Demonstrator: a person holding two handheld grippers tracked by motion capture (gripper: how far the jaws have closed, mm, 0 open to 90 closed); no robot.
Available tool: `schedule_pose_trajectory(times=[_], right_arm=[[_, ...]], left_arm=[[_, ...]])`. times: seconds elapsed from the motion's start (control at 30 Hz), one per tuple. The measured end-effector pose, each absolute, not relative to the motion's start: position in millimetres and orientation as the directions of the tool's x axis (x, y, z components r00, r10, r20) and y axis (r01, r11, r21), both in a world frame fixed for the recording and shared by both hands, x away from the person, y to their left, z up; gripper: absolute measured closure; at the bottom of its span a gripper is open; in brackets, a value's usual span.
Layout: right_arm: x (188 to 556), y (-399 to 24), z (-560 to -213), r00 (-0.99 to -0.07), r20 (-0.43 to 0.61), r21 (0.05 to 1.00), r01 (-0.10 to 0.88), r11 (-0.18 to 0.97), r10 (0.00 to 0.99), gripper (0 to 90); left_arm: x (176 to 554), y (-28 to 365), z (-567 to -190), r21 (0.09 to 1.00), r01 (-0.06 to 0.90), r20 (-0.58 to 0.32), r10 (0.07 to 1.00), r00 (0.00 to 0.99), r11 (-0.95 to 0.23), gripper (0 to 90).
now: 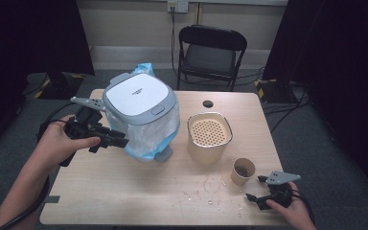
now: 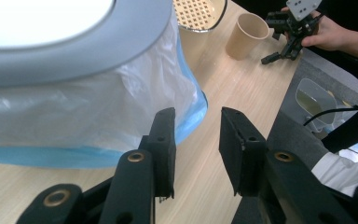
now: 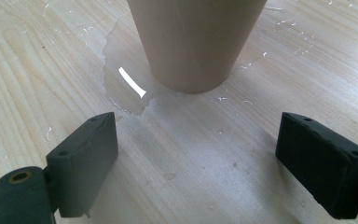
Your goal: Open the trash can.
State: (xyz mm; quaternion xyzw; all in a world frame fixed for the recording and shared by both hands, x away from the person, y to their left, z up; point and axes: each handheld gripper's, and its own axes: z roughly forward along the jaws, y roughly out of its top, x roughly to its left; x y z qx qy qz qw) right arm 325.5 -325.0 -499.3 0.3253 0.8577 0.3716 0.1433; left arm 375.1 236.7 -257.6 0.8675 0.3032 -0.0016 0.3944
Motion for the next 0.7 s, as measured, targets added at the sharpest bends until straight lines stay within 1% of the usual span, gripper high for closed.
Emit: schedule_pose_trajectory(times=[0.53,0.7], right_arm=[[325,-325,-499,-0.747,-0.004,0.731,0.451,0.512,0.665,12.1],[325,-325,-499,-0.745,-0.003,0.731,0.453,0.51,0.667,12.1]], left_arm=[[387,218,-233,0.683,0.517,-0.219,0.53,0.819,-0.517,69.1],[394,210,-228,0.678,0.521,-0.218,0.535,0.816,-0.519,71.5]])
